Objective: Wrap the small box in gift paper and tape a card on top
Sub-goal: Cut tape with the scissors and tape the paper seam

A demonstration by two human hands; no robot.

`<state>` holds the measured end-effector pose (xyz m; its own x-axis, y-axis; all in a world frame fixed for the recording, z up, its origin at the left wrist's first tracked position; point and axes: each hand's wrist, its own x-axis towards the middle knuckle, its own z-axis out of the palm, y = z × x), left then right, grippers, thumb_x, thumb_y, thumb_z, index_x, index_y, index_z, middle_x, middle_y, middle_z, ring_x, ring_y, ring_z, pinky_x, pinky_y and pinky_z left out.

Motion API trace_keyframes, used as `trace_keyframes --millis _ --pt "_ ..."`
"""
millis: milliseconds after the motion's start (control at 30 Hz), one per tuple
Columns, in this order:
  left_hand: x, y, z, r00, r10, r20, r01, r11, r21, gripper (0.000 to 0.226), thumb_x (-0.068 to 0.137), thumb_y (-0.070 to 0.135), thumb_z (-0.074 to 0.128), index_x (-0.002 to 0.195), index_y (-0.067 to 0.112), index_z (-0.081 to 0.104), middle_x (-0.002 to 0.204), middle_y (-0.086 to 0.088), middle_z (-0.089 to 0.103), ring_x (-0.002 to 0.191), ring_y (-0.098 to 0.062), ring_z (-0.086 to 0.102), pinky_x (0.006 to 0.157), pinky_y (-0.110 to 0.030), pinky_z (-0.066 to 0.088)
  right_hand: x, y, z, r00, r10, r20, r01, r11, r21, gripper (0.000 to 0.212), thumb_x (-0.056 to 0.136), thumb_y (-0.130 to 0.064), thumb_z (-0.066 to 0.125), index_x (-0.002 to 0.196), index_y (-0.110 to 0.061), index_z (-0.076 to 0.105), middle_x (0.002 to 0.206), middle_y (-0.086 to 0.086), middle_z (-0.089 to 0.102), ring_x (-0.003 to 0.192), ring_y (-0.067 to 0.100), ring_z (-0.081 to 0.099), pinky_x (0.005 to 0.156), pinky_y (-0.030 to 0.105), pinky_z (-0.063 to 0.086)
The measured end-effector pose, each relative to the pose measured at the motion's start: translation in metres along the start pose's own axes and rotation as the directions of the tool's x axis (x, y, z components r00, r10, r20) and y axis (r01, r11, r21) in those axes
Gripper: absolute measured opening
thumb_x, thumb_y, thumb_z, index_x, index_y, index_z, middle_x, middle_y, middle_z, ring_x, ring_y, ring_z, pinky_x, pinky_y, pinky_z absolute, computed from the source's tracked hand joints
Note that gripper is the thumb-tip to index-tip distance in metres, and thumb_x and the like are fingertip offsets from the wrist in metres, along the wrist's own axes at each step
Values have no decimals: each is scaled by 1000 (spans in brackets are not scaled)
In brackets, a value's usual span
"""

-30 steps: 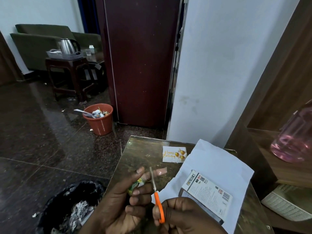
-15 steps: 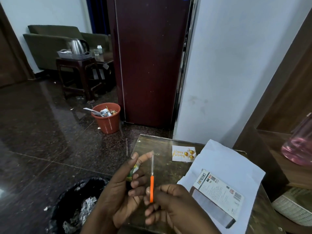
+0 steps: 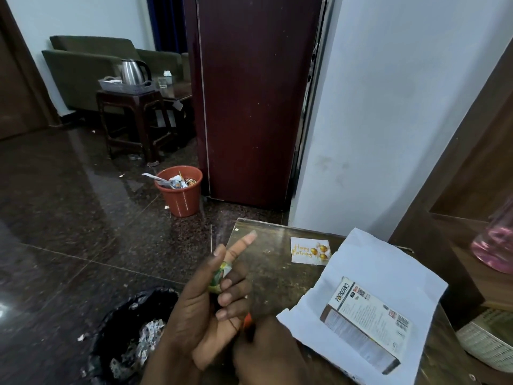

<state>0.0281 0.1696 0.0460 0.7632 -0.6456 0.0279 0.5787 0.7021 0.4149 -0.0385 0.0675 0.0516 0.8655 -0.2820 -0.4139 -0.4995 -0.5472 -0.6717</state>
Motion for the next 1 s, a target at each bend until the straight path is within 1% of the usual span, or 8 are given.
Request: trace_keyframes --millis 67,267,533,633,733,800,900,1000 --pt "-1 -2 1 1000 -12 11 12 999 36 80 84 29 85 151 6 48 70 4 33 54 -4 28 39 -17 37 -3 -4 8 995 -23 -97 17 998 -66 34 94 -44 50 118 -28 66 122 -6 69 120 12 62 91 19 43" --pt "-3 -5 2 998 -17 56 7 986 165 87 82 30 88 155 14 44 78 0 40 59 -6 30 48 -22 24 0 -4 -3 999 -22 -45 12 980 -199 36 101 -30 50 137 -26 57 146 0 54 135 17 51 106 24 38" --pt "-3 -8 5 991 -49 124 11 957 290 88 81 31 88 156 17 43 83 -2 42 61 -10 28 51 -25 23 7 13 -9 971 -117 -207 71 974 -217 20 98 -26 49 108 -27 66 110 -2 71 108 16 66 87 26 47" --pt "-2 -7 5 990 -51 130 8 950 312 88 81 29 88 155 17 44 84 -3 41 62 -11 27 51 -26 22 9 21 -15 858 -278 -433 257 960 -108 11 96 -32 56 95 -27 65 89 -5 73 87 14 68 73 30 50" --pt "-3 -6 4 991 -60 116 17 939 343 88 77 30 90 153 18 47 84 -3 44 60 -10 29 51 -25 23 2 13 -32 721 -329 -610 471 878 83 15 96 -35 55 90 -34 68 82 -18 69 77 5 66 66 21 48" --pt "-3 -7 5 994 -61 96 20 923 383 91 72 32 94 152 21 50 82 -4 45 58 -10 30 51 -26 21 -4 7 -48 769 -358 -530 543 802 247 17 99 -29 56 93 -33 72 85 -18 69 79 1 67 65 14 47" --pt "-4 -8 8 996 -79 49 48 887 459 99 61 34 100 148 27 55 81 -9 42 54 -8 36 48 -24 24 -17 0 -64 867 -438 -237 496 723 481 16 100 -16 61 98 -22 76 84 -3 69 67 0 70 61 11 52" --pt "-3 -10 10 992 -115 50 72 850 521 98 59 35 101 146 32 56 101 -13 46 53 -7 36 47 -21 29 -9 11 -64 846 -503 -179 534 796 285 16 100 -28 63 102 -36 76 101 -2 68 84 5 70 75 19 55"
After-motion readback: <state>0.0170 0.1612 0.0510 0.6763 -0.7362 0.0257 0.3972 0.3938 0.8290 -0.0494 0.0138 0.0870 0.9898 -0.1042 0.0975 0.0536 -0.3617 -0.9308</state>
